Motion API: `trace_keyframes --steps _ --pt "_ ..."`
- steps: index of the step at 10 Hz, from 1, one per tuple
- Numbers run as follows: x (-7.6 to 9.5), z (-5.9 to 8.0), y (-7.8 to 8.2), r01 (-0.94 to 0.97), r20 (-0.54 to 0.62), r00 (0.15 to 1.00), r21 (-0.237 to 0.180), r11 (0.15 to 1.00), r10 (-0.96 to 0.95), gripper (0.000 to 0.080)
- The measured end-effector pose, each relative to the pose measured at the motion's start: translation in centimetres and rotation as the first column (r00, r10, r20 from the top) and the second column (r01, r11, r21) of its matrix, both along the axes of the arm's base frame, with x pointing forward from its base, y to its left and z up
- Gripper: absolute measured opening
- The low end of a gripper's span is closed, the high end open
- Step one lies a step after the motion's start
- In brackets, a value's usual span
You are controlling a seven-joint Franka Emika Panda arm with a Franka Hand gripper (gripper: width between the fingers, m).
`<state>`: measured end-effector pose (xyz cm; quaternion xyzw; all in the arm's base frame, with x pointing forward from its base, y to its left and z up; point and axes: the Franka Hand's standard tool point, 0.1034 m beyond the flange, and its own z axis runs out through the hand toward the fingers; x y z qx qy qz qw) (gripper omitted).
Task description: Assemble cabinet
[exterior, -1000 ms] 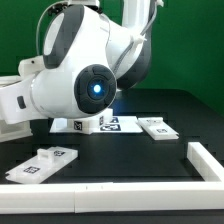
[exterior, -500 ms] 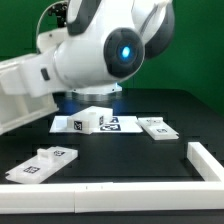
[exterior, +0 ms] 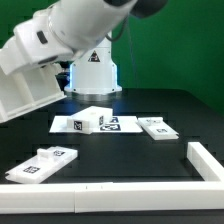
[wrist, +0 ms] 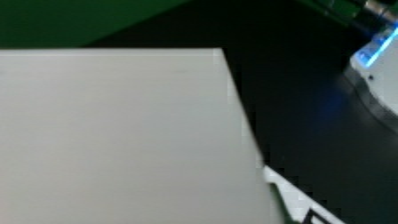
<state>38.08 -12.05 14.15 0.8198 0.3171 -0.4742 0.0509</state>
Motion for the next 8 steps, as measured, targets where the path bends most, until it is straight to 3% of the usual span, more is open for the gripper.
trace_keyframes --steps 2,3,4,8 --pt "1.3 2.9 5.6 0.096 0.085 0.990 0.150 0.984 -0.110 0.0031" --pt "2.4 3.1 6.6 0.110 0.152 0.978 0.224 0.968 -0.146 0.0031" --pt "2.6 2.8 5.8 0.127 0.187 0.967 0.225 0.966 -0.170 0.0031" --pt "3.3 2.7 5.6 0.125 0.356 0.898 0.361 0.924 -0.260 0.0031"
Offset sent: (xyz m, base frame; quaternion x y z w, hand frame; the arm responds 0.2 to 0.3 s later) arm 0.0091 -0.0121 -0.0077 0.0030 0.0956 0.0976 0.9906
